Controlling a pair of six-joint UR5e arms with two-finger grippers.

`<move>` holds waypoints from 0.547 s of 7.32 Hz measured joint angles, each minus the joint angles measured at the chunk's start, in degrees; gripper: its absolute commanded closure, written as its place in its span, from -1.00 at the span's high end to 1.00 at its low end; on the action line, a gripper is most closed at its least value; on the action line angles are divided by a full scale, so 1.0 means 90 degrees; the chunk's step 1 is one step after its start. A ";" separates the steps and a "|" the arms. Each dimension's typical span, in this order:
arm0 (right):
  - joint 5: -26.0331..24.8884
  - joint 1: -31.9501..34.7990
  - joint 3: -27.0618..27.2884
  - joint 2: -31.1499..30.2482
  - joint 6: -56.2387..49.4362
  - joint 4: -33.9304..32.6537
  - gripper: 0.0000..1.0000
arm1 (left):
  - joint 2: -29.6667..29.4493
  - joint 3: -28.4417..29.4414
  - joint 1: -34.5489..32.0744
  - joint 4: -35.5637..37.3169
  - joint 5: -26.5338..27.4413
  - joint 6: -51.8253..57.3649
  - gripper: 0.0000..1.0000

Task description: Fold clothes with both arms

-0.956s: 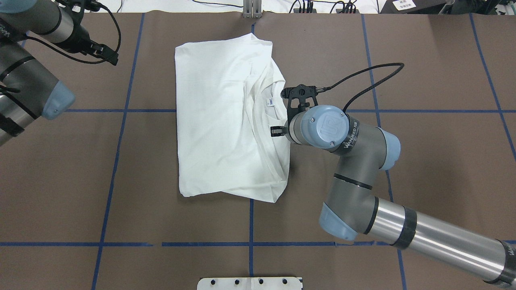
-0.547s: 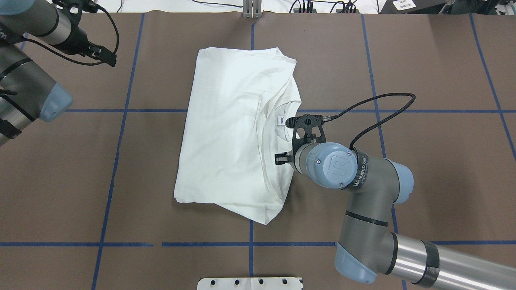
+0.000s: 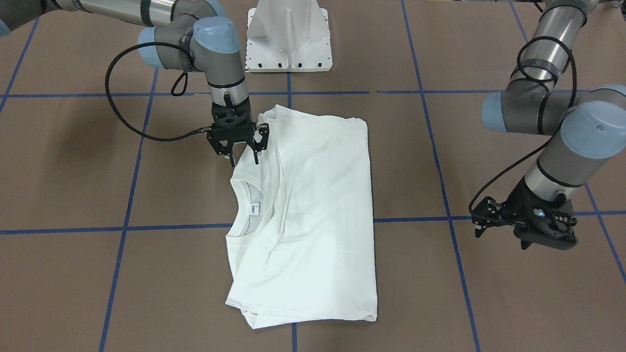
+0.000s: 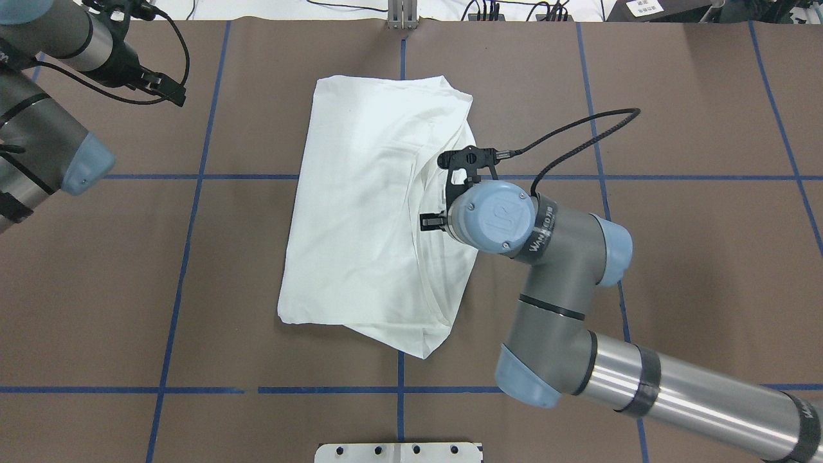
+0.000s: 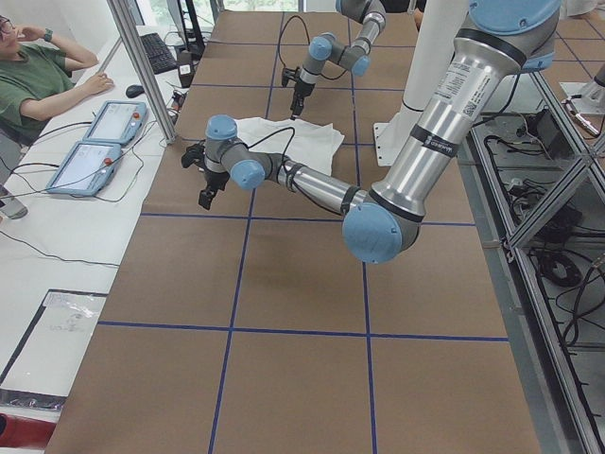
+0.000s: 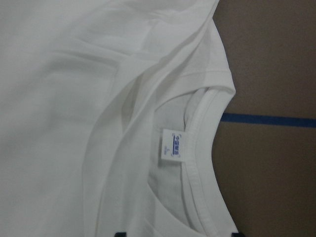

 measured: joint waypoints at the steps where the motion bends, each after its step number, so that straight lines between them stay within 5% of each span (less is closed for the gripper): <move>1: 0.0066 0.0179 -0.0711 0.0643 -0.0014 -0.0127 0.99 | 0.0012 -0.0026 0.0004 0.0000 0.0000 0.0000 1.00; 4: 0.0104 0.0425 -0.2386 0.1953 -0.0012 -0.0205 0.77 | 0.0025 -0.0064 0.0007 0.0000 0.0000 0.0000 1.00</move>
